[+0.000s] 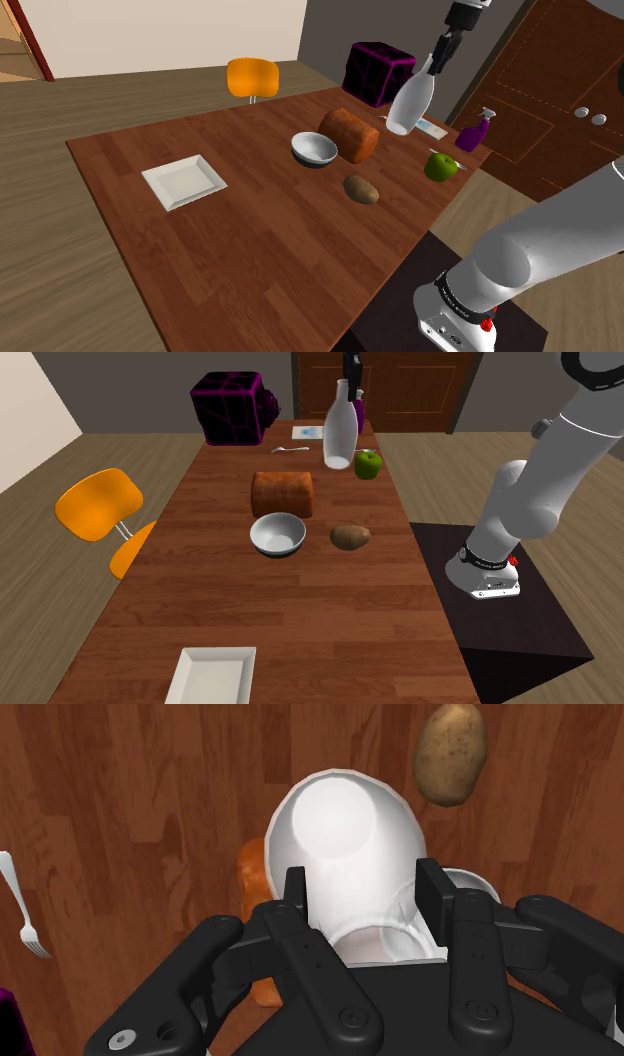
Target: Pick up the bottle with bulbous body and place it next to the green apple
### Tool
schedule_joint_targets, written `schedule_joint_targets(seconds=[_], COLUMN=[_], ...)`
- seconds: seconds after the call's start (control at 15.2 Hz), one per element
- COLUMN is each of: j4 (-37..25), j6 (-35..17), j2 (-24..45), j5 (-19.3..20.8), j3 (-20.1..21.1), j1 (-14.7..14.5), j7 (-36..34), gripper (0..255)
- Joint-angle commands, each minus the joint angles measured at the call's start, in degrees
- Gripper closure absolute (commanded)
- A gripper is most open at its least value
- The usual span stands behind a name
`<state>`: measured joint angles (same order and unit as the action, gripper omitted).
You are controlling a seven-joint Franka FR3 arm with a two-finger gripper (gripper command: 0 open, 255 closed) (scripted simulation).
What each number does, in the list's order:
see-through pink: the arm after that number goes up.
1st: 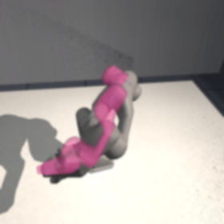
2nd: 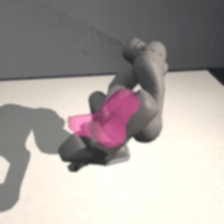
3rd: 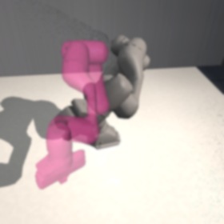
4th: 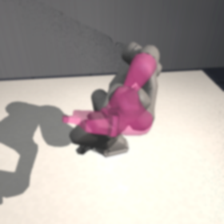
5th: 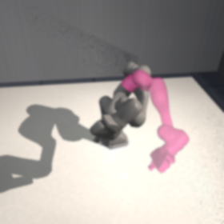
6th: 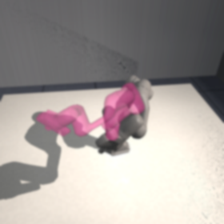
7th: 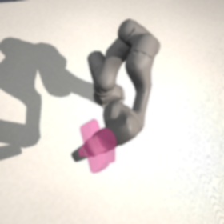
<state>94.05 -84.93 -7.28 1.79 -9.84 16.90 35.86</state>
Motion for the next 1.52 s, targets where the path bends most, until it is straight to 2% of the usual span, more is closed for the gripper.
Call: schedule_joint_targets(seconds=[0.0,0.4,0.79,1.45], j4=[-0.36,-4.52,-11.61,-1.94], j6=[-1.00,-2.91,-3.66,-11.89], j2=[1.23,7.31,15.47,13.95], j5=[0.07,-0.89,-3.39,-2.89], j3=[-1.70,-6.15,-9.77,-9.55], j1=[1.24,5.00,9.48,9.09], j7=[3.02,11.23,19.15,18.75], gripper=[255,255,255,255])
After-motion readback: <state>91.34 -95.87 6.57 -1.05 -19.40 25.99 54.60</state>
